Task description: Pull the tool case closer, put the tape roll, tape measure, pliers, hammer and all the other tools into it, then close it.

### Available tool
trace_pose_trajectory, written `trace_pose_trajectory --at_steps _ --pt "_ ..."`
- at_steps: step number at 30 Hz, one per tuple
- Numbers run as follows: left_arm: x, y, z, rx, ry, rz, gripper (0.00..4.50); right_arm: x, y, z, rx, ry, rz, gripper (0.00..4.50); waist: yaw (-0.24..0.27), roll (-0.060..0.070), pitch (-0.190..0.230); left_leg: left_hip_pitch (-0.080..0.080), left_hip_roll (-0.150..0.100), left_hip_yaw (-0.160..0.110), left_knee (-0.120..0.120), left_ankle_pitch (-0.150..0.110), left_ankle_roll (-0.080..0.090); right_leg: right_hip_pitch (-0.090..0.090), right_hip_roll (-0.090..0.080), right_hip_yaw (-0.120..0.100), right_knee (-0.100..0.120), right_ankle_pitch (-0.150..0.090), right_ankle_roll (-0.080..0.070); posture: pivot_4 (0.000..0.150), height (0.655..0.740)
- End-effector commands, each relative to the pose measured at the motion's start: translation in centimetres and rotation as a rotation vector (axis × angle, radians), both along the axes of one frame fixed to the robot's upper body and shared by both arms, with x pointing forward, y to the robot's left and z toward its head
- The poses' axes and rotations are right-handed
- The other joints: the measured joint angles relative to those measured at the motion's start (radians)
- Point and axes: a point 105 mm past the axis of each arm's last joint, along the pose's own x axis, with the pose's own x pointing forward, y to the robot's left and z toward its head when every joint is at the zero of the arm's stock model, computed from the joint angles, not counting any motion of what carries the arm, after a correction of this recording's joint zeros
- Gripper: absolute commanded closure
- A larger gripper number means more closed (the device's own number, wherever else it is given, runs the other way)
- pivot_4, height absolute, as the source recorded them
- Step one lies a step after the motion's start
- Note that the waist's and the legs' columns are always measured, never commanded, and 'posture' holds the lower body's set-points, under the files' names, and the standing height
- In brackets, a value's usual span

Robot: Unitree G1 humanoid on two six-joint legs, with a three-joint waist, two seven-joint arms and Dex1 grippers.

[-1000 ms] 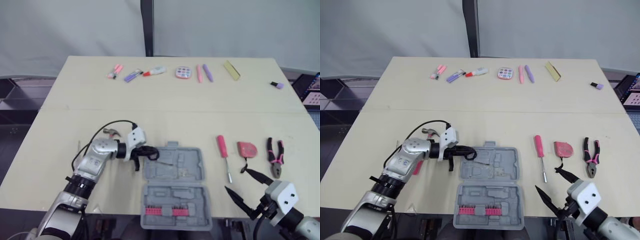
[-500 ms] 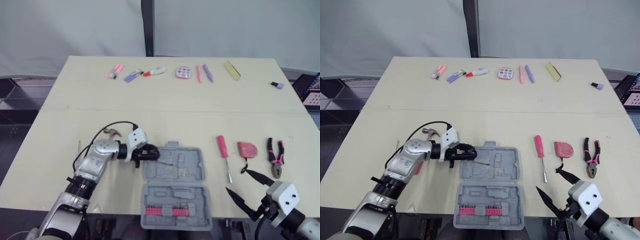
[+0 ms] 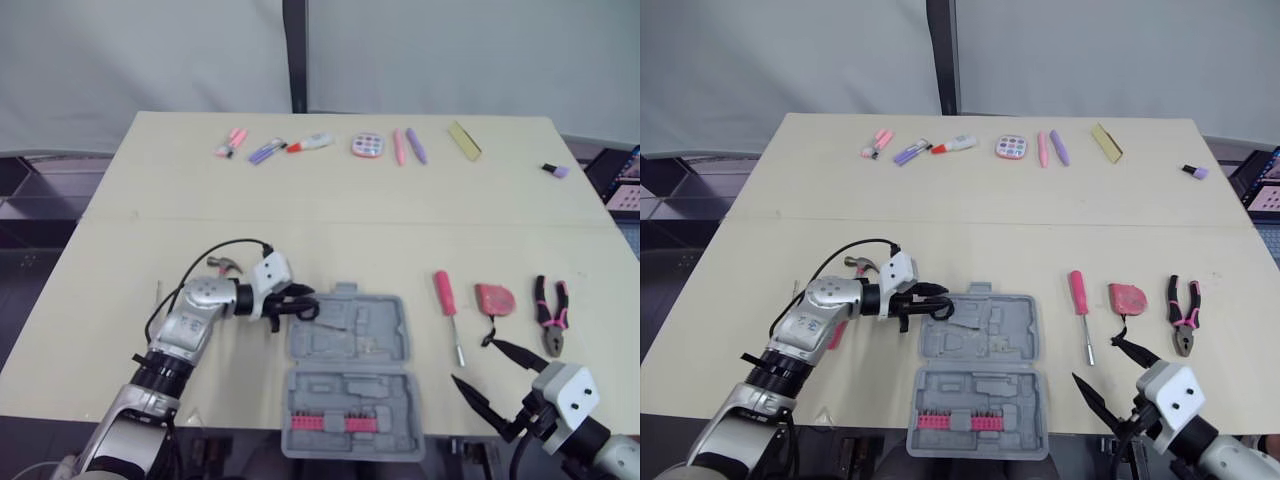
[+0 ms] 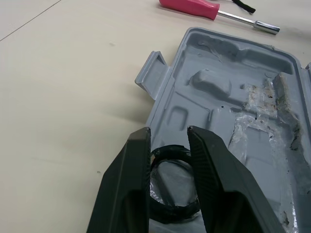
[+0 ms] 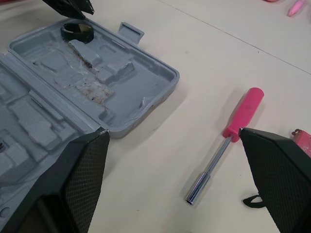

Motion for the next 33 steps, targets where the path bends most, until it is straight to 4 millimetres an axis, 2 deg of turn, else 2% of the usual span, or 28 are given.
trace_pose_trajectory --at_steps 1,10,18,33 --pt "-0.2 0.3 -0.3 0.004 -0.014 -0.009 3.29 -0.2 -0.2 0.8 -0.012 -0.026 0.003 0.00 0.000 0.000 0.000 0.000 0.000 0.000 0.000 0.000 0.000 0.000 0.000 0.000 0.000 0.000 0.000 0.150 0.7134" --pt "-1.0 0.8 -2.1 0.023 0.009 -0.020 3.29 0.1 -0.2 1.6 0.014 -0.051 0.002 0.00 0.001 0.000 0.000 0.000 0.000 0.000 0.000 0.000 0.000 0.000 0.000 0.000 0.000 0.000 0.000 0.150 0.7134" --pt "-0.9 1.0 -3.3 0.034 0.014 0.000 3.29 0.2 -0.1 1.6 0.020 -0.054 0.011 0.00 0.000 0.000 0.000 0.001 0.000 0.000 0.000 0.000 0.000 0.000 0.000 -0.001 0.000 0.000 0.000 0.150 0.7134" --pt "-1.4 0.8 -3.9 0.034 0.022 -0.012 3.29 0.0 0.1 1.5 0.024 -0.051 0.023 0.00 0.000 0.001 -0.001 0.001 0.000 0.000 -0.001 0.000 0.000 0.000 0.000 0.000 0.000 0.000 0.000 0.150 0.7134"
